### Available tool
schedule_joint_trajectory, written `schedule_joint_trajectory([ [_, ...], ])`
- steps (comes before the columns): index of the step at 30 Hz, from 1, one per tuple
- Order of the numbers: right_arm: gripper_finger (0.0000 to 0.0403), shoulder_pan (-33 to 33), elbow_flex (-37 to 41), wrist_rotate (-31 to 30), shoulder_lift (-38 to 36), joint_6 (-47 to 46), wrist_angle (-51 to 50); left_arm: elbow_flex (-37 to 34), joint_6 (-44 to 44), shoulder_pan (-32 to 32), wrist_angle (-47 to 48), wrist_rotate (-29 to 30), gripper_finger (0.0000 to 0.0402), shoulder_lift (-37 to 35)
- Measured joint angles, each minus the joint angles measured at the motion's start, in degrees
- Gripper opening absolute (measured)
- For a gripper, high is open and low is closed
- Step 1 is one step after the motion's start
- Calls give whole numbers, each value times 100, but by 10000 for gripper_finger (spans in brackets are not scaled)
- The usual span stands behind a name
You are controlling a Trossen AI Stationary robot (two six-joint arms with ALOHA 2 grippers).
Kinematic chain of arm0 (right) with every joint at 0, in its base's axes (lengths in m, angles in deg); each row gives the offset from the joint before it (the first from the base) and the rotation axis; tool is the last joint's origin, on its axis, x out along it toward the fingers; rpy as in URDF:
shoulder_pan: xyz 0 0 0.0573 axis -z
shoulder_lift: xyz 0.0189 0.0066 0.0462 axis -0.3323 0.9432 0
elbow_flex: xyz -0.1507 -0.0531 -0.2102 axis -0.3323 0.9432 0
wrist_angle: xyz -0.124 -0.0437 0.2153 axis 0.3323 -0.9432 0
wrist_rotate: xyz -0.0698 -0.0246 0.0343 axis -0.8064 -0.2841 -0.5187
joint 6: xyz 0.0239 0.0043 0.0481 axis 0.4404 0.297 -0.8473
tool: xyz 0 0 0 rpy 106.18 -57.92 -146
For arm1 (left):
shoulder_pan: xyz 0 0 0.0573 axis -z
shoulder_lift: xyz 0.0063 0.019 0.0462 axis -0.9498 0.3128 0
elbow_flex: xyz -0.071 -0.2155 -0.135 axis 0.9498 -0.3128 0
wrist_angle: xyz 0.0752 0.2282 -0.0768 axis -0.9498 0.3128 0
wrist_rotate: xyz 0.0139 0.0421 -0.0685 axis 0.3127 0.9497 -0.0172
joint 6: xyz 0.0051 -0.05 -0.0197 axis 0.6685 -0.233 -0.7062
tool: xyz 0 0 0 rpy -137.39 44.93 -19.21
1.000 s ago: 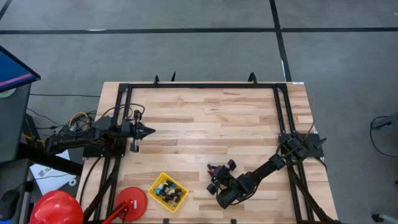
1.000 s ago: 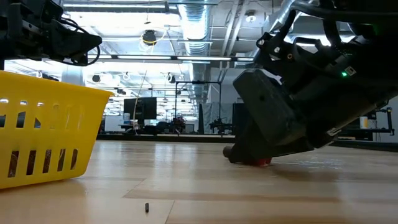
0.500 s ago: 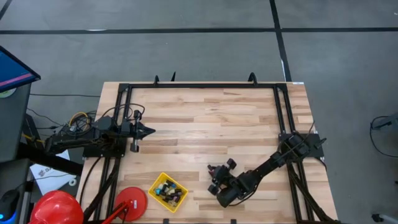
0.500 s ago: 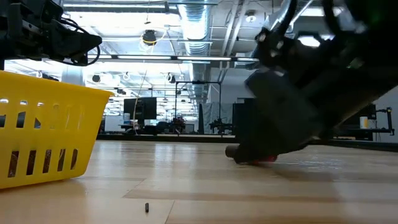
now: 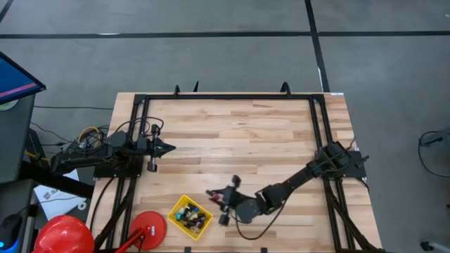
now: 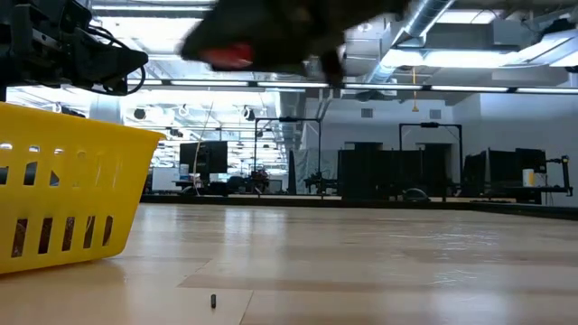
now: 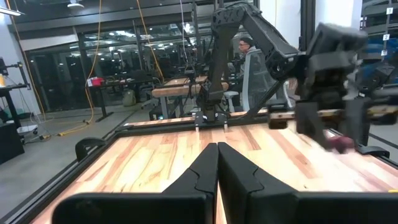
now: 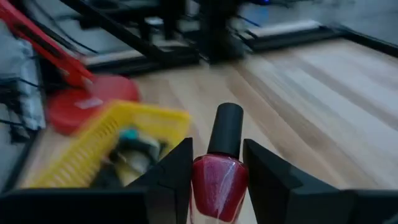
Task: Pick & Place Nail Polish
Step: Put the red nail polish into the yellow basket, then return to Home Position
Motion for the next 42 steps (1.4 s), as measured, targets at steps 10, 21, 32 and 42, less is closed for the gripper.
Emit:
schedule_joint_trajectory([
  [10,132,200,-2318,1293,1334,956,-591,0,0,0,1,0,1,0],
  [21,132,114,-4276,1632,2550,792,-2566,0,0,2,2,0,1,0],
  [32,128,90,-4310,1641,2543,496,-3053,0,0,2,2,0,1,0],
  [42,161,-93,-4310,1509,1708,1731,-3230,0,0,1,2,0,1,0],
])
